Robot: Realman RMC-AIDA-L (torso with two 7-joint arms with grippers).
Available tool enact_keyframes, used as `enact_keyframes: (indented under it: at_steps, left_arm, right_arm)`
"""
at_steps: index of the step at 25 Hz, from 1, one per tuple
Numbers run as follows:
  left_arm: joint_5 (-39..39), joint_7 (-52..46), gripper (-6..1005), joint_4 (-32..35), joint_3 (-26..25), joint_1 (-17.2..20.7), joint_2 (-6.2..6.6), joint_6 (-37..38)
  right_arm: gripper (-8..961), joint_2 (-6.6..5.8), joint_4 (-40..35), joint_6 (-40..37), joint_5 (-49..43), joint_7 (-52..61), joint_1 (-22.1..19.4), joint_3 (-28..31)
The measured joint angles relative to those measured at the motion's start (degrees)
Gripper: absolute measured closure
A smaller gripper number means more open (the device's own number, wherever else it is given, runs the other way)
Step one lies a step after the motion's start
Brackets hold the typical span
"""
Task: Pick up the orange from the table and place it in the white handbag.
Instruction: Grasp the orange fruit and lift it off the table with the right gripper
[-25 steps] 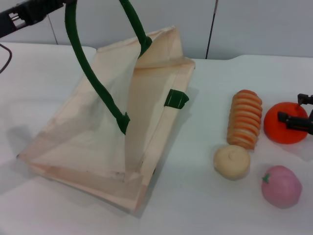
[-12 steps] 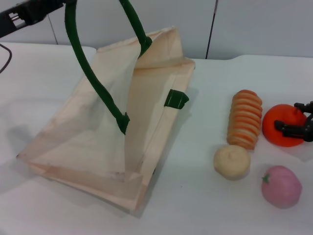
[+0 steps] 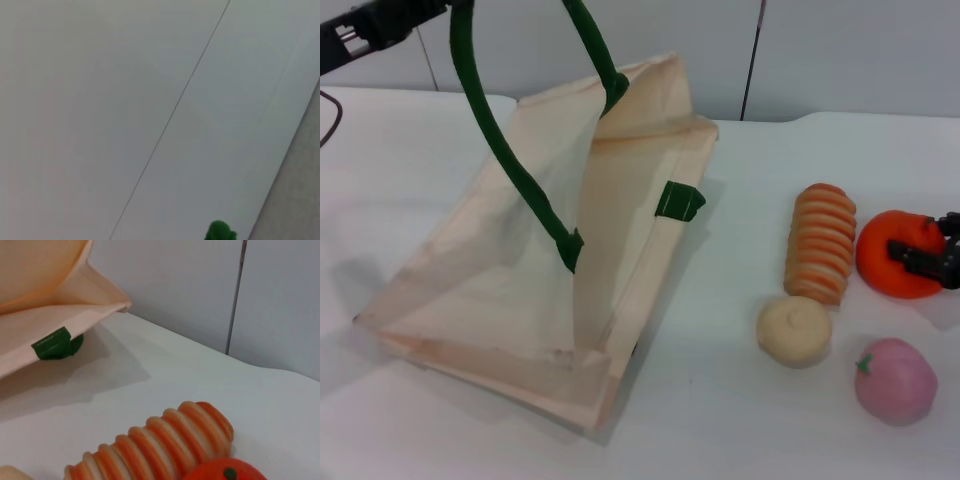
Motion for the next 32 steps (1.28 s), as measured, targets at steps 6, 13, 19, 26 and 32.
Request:
enact_keyframes:
  at_steps: [6, 13, 19, 26, 32]
  left_arm:
    - [-0.05, 0.00, 884, 0.00, 0.00, 0.01, 0.00, 0.10]
    - [-0.05, -0.07, 884, 0.00, 0.00, 0.00, 0.00, 0.12]
    - [-0.05, -0.16, 884, 0.00, 0.00, -0.13, 0.00, 0.17]
    - [-0.07, -0.39, 884, 0.00, 0.00, -0.31, 0.00, 0.18]
    - [-0.50, -0.44, 884, 0.00, 0.00, -0.34, 0.00, 0.19]
  right_arm:
    - [444, 0.00, -0.19, 0.00, -1.23, 0.00, -0.02, 0.05]
    - [494, 0.09, -0.90, 0.01, -2.85, -0.01, 0.00, 0.15]
    - [547, 0.17, -1.33, 0.20, -2.89, -0.02, 0.00, 0.20]
    - [605, 0.18, -1.34, 0.34, -2.88, -0.02, 0.00, 0.77]
    - [651, 0.19, -1.58, 0.74, -2.55, -0.02, 0.00, 0.78]
